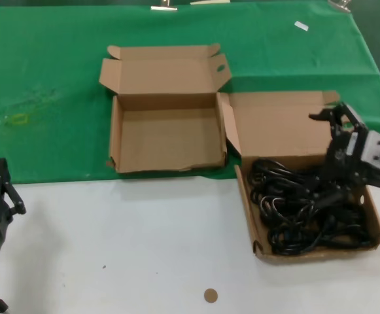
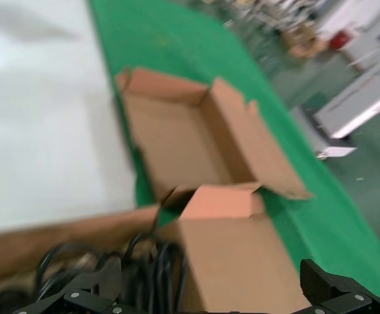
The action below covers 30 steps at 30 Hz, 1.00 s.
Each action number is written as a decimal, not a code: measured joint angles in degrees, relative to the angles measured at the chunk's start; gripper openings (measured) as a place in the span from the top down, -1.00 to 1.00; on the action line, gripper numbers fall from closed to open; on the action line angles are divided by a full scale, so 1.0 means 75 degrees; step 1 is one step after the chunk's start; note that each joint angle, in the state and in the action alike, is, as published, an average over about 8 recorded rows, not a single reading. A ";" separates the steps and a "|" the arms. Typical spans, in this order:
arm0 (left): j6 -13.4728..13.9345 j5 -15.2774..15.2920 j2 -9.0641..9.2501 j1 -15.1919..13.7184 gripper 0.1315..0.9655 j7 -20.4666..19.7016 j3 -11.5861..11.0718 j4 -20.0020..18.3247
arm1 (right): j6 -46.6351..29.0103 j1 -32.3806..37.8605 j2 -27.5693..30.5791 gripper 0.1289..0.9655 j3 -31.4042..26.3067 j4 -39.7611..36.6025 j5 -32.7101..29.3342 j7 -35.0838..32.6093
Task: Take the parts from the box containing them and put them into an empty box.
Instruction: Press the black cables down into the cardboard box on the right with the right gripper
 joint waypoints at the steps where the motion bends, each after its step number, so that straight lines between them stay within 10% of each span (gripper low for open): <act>1: 0.0000 0.0000 0.0000 0.0000 0.93 0.0000 0.0000 0.0000 | -0.0298 -0.0020 0.0021 -1.00 0.0157 -0.0024 -0.0215 0.0062; 30: 0.0000 0.0000 0.0000 0.0000 0.97 0.0000 0.0000 0.0000 | -0.5592 -0.0584 -0.1316 -0.67 0.3370 -0.2045 -0.2035 -0.1871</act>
